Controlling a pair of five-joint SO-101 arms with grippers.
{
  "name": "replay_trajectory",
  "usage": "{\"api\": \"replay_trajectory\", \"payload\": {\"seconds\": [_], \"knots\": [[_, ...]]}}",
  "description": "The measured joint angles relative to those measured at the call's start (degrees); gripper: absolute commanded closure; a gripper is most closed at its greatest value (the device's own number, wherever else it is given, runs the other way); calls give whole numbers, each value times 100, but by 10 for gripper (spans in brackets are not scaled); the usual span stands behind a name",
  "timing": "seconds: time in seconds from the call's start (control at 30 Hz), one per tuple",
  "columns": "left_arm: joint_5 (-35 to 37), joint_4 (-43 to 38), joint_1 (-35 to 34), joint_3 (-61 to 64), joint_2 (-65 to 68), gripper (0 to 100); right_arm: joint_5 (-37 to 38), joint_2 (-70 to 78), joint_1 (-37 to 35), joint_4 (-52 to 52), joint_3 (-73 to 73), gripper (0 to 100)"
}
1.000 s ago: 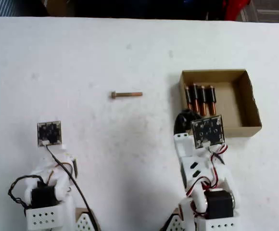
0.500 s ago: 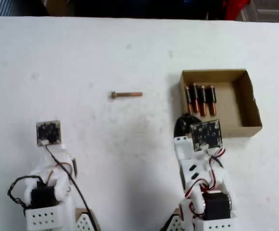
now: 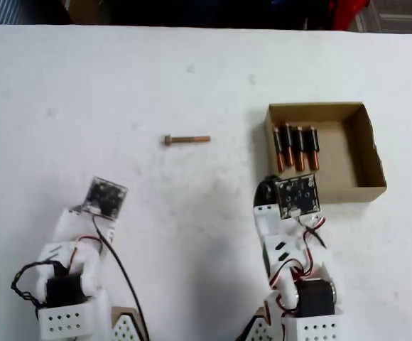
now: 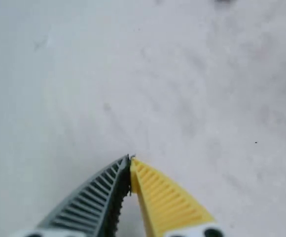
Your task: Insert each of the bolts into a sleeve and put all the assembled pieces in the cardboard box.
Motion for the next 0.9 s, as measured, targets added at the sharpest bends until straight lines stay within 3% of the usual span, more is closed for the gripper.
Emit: {"api": "replay_trajectory", "payload": {"seconds": [0.3,0.47,0.7,0.9], "knots": [[-316,70,0,-976,105,977,0,0,0,-9,105,982],[-316,79,9,-1864,1222,976,0,0,0,-9,105,982],[-387,79,730,-3112,3024,976,0,0,18,-9,185,982],[-1143,79,1415,-3912,4255,976,0,0,9,-9,176,982]]}}
